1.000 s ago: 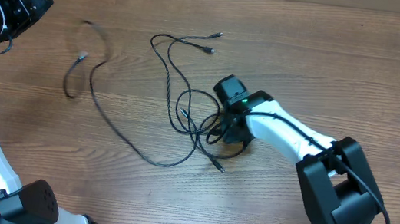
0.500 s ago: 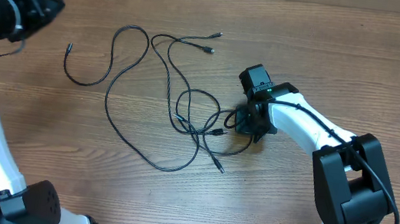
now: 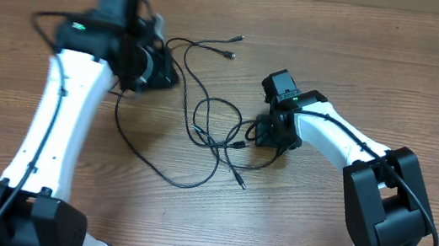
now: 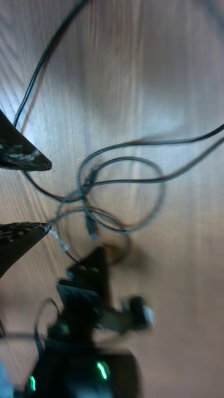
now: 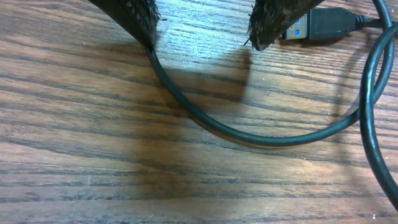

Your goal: Untangle cables

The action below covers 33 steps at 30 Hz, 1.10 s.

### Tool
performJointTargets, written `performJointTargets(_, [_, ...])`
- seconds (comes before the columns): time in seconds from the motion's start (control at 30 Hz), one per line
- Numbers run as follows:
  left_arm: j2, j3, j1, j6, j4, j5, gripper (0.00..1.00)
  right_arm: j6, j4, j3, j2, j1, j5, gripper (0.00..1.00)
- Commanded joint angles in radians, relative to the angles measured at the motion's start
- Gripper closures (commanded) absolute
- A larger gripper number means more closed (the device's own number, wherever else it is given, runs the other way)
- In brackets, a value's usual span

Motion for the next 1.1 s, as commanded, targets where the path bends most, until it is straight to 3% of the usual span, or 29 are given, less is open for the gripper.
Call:
performJointTargets(0.0, [-0.003, -0.107, -0.083, -0.003, 0.031, -0.056, 0.72, 0.005, -0.009, -0.016, 0.011, -0.016, 0.053, 0.52])
performJointTargets(0.27, [-0.003, -0.338, -0.226, -0.099, 0.221, -0.095, 0.71, 0.005, -0.006, -0.016, 0.011, -0.016, 0.053, 0.52])
performJointTargets(0.67, [0.003, -0.528, -0.371, -0.266, 0.467, -0.328, 0.5, 0.005, -0.007, -0.016, 0.011, -0.016, 0.052, 0.49])
performJointTargets(1.07, [0.164, -0.533, -0.378, -0.309, 0.572, -0.296, 0.55, 0.005, -0.008, -0.016, 0.011, -0.016, 0.052, 0.49])
